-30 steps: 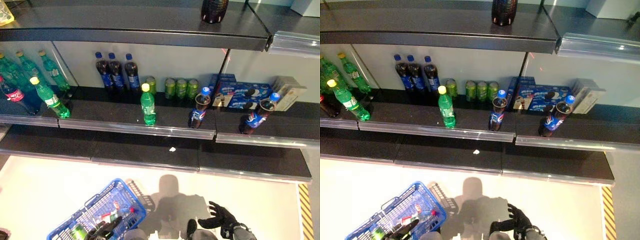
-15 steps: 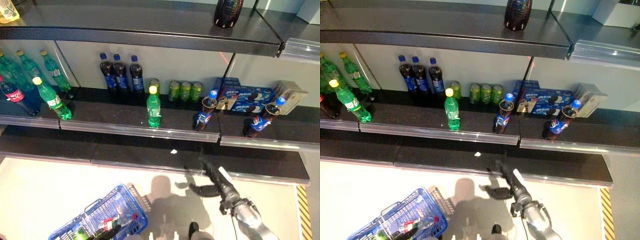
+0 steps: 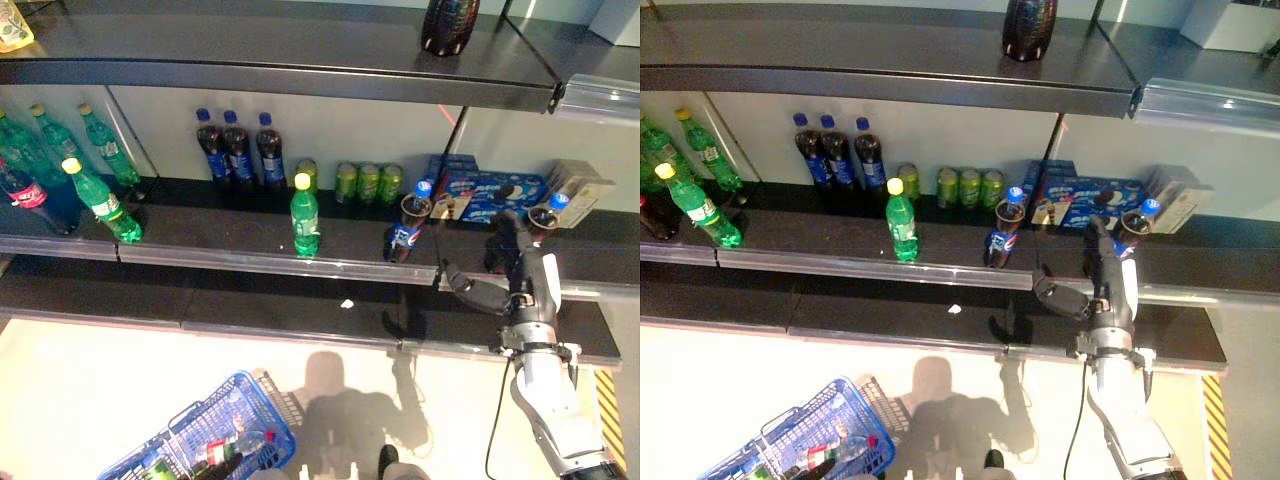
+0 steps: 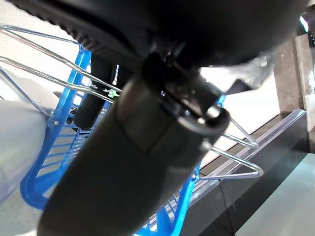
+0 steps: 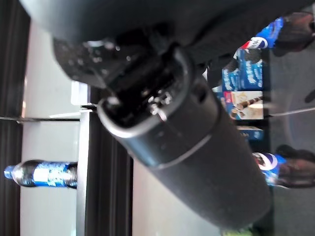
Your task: Pick up the drink and place into the basket.
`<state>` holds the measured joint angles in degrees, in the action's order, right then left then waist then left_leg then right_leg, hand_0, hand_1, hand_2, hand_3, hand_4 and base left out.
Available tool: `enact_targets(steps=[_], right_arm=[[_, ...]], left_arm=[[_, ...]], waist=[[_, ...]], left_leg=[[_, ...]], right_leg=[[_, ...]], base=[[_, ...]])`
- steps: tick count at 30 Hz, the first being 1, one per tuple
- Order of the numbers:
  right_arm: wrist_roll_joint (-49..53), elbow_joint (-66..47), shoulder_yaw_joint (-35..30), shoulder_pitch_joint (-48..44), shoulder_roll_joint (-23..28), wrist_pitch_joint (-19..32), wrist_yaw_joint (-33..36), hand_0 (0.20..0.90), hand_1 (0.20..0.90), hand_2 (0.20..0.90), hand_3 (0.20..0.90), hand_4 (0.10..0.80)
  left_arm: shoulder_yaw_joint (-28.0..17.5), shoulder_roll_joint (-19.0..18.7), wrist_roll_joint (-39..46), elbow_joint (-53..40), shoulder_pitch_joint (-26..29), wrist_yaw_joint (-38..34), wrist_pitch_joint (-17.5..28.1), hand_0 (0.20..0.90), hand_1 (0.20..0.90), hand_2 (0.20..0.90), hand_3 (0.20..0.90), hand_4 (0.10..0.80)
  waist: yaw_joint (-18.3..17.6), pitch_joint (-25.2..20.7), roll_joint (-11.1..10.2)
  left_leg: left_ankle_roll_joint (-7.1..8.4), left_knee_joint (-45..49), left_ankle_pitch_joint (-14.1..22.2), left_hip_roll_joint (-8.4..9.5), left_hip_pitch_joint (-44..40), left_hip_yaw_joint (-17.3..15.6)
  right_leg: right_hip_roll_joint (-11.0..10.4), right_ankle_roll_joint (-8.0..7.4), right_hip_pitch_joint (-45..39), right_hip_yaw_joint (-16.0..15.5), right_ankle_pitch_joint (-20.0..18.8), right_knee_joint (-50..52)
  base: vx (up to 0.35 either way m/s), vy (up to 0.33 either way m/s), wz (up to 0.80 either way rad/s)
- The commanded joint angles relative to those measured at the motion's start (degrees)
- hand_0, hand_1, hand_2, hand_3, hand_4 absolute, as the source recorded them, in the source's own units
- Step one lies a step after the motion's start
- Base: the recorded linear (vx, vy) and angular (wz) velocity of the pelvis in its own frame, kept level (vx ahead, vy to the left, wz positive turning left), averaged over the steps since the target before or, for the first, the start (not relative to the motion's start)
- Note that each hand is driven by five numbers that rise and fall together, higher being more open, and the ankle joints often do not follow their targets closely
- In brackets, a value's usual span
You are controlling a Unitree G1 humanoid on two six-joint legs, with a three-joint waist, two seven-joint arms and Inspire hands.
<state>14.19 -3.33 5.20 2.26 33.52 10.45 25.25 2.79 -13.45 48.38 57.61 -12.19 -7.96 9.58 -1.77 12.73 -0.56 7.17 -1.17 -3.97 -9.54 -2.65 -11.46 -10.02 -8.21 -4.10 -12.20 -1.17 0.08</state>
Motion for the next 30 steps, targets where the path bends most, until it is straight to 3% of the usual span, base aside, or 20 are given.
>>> enact_targets(steps=[1,6,13,30], right_arm=[[0.64,-5.6,-3.0,-9.56,2.98,3.73,5.22,0.9,0.9,0.9,0.9,0.8],[2.03,-0.92,-0.49,-19.23,2.1,2.85,10.2,0.9,0.9,0.9,0.9,0.8],[1.44,3.32,0.5,-25.92,1.26,3.23,15.31,0.9,0.9,0.9,0.9,0.8],[10.55,12.71,-0.48,-38.87,3.06,5.58,23.15,0.9,0.9,0.9,0.9,0.8]], left_arm=[[1.8,0.72,-0.82,-4.35,1.91,2.41,3.78,0.3,0.3,0.3,0.2,0.1],[3.69,-0.88,0.93,-4.68,5.1,2.67,3.37,0.3,0.3,0.3,0.2,0.1],[4.96,-1.71,2.92,-5.89,7.17,3.07,3.48,0.3,0.3,0.3,0.2,0.1],[8.35,-2.41,7.34,-9.25,11.41,2.76,5.06,0.3,0.3,0.3,0.2,0.1]], waist=[[1.77,1.36,0.54],[3.2,6.28,1.12],[3.94,10.9,2.15],[5.26,17.07,3.88]], left_leg=[[-0.33,13.56,6.47,-3.64,3.37,2.11],[-0.73,18.56,7.52,-2.73,8.64,4.64],[-1.32,20.86,7.29,-1.41,12.84,6.12],[-1.13,25.23,4.53,-1.15,20.96,8.77]], right_leg=[[-1.65,2.14,7.19,0.2,3.95,12.34],[-2.85,2.79,11.48,-0.29,4.3,16.98],[-3.97,2.78,14.96,0.16,3.74,19.0],[-3.94,3.23,20.53,0.61,3.42,21.66]], base=[[-0.038,0.006,0.08],[-0.123,0.019,0.09],[-0.096,0.045,0.11],[-0.021,0.005,0.0]])
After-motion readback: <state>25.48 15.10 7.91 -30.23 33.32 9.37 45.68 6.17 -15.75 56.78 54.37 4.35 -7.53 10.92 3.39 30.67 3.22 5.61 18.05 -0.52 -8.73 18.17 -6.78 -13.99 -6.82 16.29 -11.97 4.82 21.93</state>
